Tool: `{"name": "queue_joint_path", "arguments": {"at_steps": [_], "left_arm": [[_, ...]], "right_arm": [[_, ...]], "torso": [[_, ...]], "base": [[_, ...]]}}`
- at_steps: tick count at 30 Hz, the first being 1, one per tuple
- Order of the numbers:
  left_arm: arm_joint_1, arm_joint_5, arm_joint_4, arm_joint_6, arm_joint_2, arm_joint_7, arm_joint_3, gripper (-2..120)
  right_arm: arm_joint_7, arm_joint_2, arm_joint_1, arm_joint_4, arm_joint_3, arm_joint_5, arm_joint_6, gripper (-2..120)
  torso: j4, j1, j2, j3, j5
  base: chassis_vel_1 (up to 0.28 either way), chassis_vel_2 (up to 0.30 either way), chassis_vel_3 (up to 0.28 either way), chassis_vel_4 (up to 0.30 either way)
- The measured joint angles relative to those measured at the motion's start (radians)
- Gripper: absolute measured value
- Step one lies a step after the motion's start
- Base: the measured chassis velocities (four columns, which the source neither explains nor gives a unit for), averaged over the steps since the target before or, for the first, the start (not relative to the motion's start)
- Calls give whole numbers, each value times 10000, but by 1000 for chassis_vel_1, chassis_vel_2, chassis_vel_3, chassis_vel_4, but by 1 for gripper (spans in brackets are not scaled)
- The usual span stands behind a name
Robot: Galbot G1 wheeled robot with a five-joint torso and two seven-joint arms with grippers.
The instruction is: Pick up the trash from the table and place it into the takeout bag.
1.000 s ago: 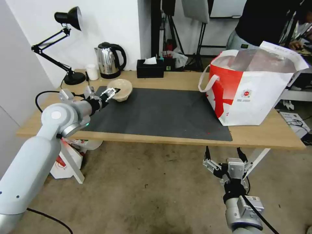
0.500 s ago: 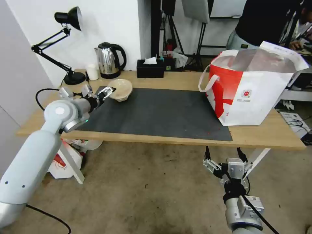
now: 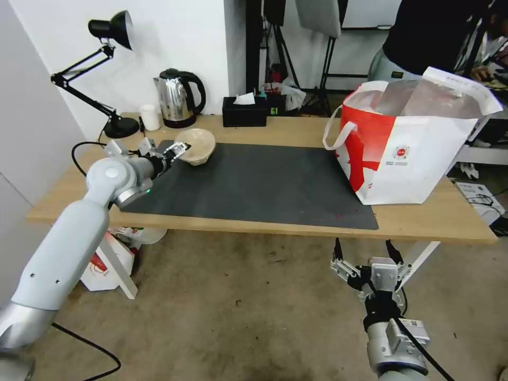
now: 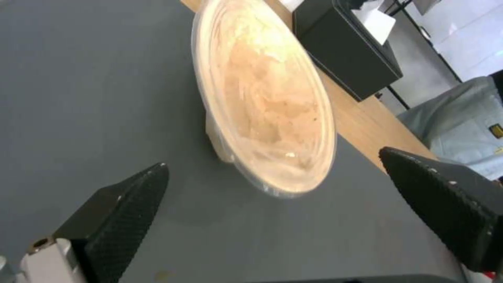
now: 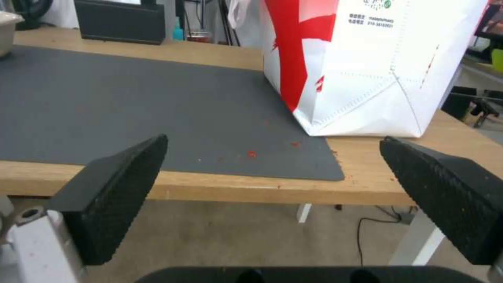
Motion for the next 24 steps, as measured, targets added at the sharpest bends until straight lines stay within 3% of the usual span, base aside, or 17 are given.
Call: {"name": "queue_joint_path", "arguments": {"at_steps": [13, 24], "left_arm": [[-864, 414, 1405, -2, -467, 417, 609, 100], [-1321, 598, 2150, -1, -802, 650, 913, 100]], "right_arm": [[0, 0, 0, 0, 0, -1, 0, 100], [0, 0, 0, 0, 0, -1, 0, 100]], "torso": [[0, 0, 0, 0, -1], [0, 0, 0, 0, -1]], "base": [[0, 0, 0, 0], [0, 0, 0, 0]]}}
